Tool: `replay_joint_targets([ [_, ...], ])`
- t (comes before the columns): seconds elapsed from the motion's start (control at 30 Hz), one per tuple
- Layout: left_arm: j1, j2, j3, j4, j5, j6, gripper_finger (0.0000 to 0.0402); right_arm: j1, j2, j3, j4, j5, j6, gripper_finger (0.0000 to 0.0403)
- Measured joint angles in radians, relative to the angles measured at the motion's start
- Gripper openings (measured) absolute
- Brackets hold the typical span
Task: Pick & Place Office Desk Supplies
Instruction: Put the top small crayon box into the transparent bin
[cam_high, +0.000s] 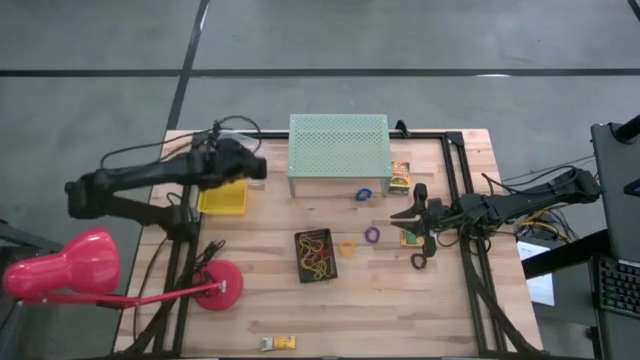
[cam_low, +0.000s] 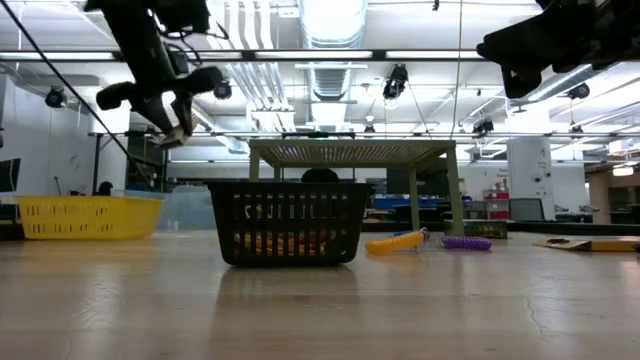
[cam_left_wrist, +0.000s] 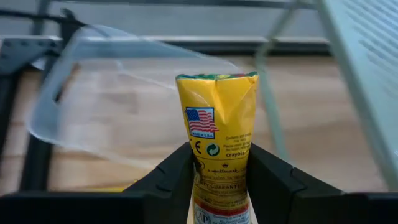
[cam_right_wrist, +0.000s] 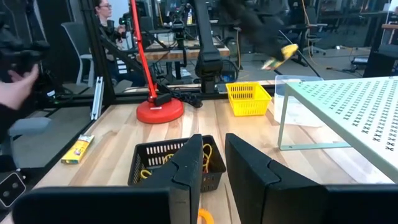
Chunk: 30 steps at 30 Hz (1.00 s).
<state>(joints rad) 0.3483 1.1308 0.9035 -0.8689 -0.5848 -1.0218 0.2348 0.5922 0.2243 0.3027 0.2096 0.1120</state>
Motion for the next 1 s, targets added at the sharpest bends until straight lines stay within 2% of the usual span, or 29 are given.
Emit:
replay_joint_targets([
  [0.2,0.197,0.045,-0.001,0.092,0.033,0.166,0.0133,0.000,0.000,0.000,0.000,0.000,0.000,0.0068],
  [0.4,0.314,0.105,-0.001,0.142,0.116,0.264,0.0133,0.000,0.000,0.000,0.000,0.000,0.000,0.0068],
  [1.0,0.342,0.353,-0.013,0.178,0.146,0.295,0.0133,0.000,0.000,0.000,0.000,0.000,0.000,0.0068],
])
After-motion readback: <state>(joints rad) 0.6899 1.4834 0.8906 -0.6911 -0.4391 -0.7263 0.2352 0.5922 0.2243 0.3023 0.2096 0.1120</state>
